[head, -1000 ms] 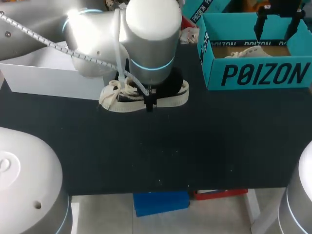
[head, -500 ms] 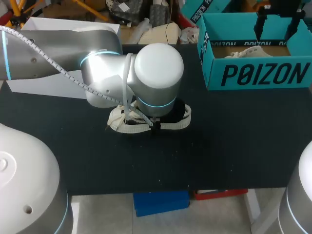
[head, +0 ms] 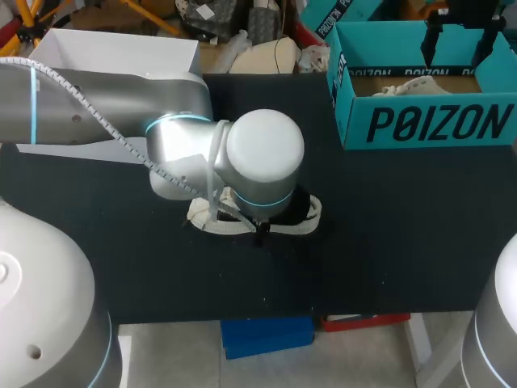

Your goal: Take the shoe out of the shoebox, open the shoe tongue, remove and reinsert the insole, then place the shoe into the shoebox

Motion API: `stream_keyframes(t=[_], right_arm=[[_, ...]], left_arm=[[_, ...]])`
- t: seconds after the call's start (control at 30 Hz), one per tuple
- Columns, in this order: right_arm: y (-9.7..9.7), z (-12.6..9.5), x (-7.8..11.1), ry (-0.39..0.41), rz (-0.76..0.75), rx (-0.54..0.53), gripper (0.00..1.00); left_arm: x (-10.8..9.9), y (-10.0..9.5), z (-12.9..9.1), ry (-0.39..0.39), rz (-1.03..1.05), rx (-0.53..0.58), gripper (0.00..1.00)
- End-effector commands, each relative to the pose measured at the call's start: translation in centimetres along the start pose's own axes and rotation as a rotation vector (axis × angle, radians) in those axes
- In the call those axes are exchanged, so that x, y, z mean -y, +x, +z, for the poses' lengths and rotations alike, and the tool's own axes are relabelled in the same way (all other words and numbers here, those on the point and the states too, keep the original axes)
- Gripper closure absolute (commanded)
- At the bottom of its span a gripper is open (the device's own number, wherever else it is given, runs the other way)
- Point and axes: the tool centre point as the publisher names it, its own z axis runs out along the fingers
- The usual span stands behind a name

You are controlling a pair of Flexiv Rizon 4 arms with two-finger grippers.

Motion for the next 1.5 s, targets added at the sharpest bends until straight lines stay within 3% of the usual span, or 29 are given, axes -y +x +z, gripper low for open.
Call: stream_keyframes(t=[0.03,0.4,0.53,0.87,1.03,1.2,1.5], right_arm=[[0.0,0.0,0.0,0.001,0.000,0.001,0.00],[0.0,0.0,0.0,0.001,0.000,0.001,0.00],[0.0,0.0,0.0,0.001,0.000,0.001,0.00],[0.0,0.0,0.0,0.001,0.000,0.001,0.00],[0.0,0.0,0.0,0.001,0.000,0.001,0.00],[0.0,0.0,0.0,0.001,0.000,0.001,0.00],[0.0,0.0,0.0,0.001,0.000,0.001,0.00]], left_arm=[[0.0,0.0,-0.4,0.011,0.015,-0.015,0.00],[0.1,-1.1,-5.8,0.073,0.057,-0.060,0.00],[-0.1,-2.1,-8.3,0.131,0.035,-0.081,0.00],[-3.2,-5.6,-15.4,0.487,-0.046,-0.161,0.00],[-5.6,-6.3,-16.9,0.618,-0.044,-0.206,0.00],[-8.1,-6.2,-17.3,0.669,-0.029,-0.242,0.00],[-12.2,-5.8,-16.9,0.668,0.029,-0.233,0.00]])
